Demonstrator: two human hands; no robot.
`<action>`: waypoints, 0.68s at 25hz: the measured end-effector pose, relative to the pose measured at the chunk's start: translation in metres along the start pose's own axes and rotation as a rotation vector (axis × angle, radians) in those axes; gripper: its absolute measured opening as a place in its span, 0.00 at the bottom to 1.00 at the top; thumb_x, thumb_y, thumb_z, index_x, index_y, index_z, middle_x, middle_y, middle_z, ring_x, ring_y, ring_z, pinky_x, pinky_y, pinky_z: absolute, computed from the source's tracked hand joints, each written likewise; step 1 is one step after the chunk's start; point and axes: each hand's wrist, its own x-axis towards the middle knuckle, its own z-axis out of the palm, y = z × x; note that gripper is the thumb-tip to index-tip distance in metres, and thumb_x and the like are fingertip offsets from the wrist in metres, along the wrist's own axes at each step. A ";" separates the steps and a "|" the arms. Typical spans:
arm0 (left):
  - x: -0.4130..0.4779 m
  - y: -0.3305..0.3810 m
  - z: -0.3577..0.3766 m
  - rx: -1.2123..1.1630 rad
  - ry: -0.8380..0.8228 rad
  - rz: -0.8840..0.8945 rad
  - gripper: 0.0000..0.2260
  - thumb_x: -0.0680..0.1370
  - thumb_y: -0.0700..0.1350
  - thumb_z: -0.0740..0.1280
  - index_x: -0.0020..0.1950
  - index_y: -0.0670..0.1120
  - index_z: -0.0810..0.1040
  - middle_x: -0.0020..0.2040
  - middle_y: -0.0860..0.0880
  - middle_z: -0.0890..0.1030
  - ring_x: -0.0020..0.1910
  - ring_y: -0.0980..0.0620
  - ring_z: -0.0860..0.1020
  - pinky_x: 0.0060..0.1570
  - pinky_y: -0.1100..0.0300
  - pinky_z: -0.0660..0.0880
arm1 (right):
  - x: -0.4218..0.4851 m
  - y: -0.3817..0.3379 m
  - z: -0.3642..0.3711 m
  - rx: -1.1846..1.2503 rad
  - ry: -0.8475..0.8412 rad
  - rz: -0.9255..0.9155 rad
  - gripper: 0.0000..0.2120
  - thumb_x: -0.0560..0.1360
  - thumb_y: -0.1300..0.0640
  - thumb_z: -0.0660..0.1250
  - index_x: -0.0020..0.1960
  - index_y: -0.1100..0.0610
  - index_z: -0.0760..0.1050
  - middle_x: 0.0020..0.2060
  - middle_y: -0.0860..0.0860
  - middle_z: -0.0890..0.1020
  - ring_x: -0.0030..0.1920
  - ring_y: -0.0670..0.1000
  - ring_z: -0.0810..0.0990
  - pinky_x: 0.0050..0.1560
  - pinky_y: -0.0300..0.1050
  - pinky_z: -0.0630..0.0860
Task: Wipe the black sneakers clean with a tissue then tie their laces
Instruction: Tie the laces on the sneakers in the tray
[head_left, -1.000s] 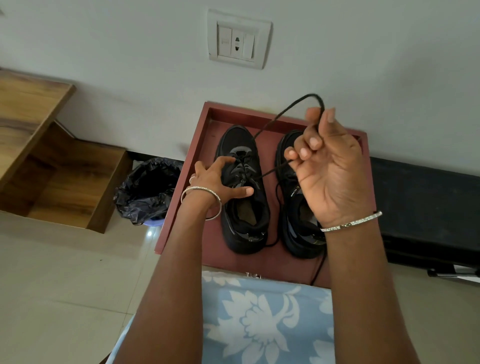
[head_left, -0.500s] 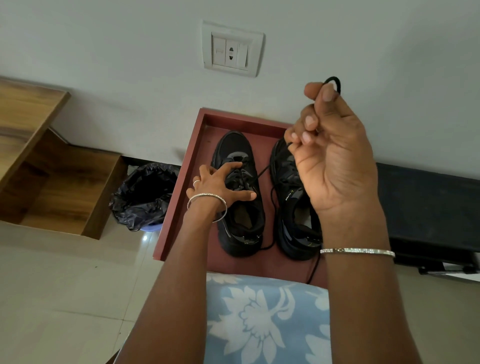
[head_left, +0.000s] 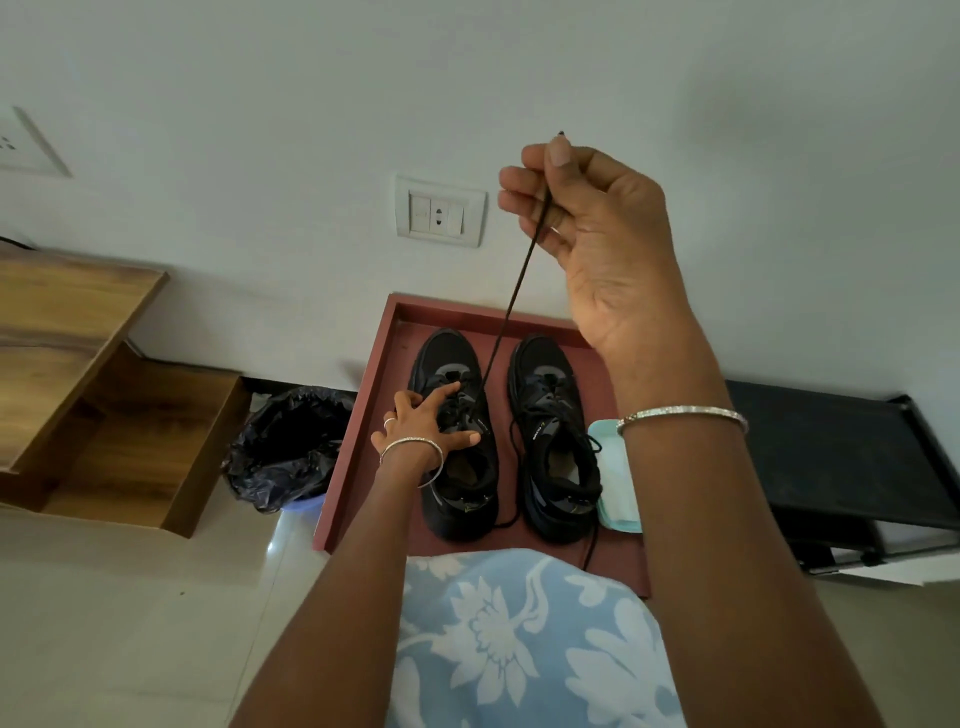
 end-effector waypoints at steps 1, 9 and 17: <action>-0.003 0.003 -0.002 0.027 -0.004 -0.003 0.35 0.71 0.64 0.73 0.74 0.71 0.61 0.72 0.48 0.61 0.71 0.39 0.66 0.69 0.40 0.61 | -0.002 -0.010 -0.003 -0.110 0.037 -0.037 0.08 0.81 0.55 0.67 0.50 0.57 0.83 0.45 0.52 0.87 0.48 0.49 0.86 0.54 0.46 0.81; -0.020 0.022 -0.008 0.003 -0.045 -0.119 0.34 0.74 0.61 0.72 0.76 0.71 0.58 0.77 0.48 0.60 0.75 0.39 0.62 0.70 0.42 0.59 | -0.038 -0.063 -0.027 -0.369 0.072 0.209 0.07 0.80 0.58 0.69 0.48 0.63 0.80 0.36 0.55 0.85 0.33 0.48 0.82 0.37 0.38 0.81; -0.023 0.022 -0.001 0.053 0.008 -0.116 0.31 0.76 0.61 0.69 0.75 0.69 0.59 0.76 0.49 0.63 0.74 0.41 0.64 0.70 0.42 0.60 | -0.033 -0.089 0.001 -0.233 0.139 0.025 0.09 0.82 0.63 0.63 0.46 0.64 0.79 0.33 0.53 0.83 0.30 0.45 0.79 0.35 0.36 0.76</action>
